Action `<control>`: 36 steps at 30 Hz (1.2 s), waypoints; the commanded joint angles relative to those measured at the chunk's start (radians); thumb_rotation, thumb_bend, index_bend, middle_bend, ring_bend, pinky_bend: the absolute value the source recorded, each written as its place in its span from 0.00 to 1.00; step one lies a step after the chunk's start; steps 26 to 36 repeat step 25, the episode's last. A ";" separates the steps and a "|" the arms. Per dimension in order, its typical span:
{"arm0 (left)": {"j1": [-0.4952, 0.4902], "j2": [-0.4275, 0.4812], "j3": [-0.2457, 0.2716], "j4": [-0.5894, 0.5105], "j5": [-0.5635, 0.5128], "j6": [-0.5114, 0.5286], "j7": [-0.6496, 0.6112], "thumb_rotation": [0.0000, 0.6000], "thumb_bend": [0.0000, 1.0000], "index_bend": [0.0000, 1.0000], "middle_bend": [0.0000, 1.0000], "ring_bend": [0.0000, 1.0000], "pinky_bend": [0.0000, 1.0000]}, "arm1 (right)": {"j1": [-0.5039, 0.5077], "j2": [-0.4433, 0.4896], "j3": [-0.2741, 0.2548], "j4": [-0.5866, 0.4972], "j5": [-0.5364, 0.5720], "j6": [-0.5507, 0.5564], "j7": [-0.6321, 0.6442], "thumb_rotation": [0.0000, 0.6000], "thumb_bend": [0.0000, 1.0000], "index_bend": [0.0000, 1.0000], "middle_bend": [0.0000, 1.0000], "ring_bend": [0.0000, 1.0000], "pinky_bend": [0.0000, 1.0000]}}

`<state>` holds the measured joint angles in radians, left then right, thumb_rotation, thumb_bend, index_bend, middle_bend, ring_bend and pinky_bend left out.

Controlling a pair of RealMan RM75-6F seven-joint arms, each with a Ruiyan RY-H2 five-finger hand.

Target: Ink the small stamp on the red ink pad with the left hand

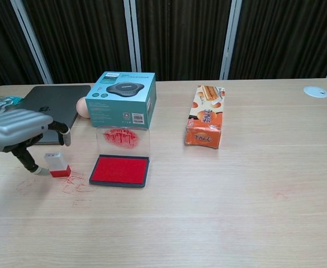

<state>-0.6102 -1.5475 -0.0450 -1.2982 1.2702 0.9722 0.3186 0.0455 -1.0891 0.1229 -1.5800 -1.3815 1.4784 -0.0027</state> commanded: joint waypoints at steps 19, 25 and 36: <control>0.377 0.353 0.049 -0.496 0.149 0.631 0.110 1.00 0.00 0.00 0.00 0.00 0.00 | -0.022 0.048 -0.019 -0.050 -0.089 0.062 0.075 1.00 0.00 0.00 0.00 0.00 0.00; 0.404 0.357 0.046 -0.484 0.153 0.633 0.073 1.00 0.00 0.00 0.00 0.00 0.00 | -0.022 0.051 -0.017 -0.052 -0.095 0.070 0.075 1.00 0.00 0.00 0.00 0.00 0.00; 0.404 0.357 0.046 -0.484 0.153 0.633 0.073 1.00 0.00 0.00 0.00 0.00 0.00 | -0.022 0.051 -0.017 -0.052 -0.095 0.070 0.075 1.00 0.00 0.00 0.00 0.00 0.00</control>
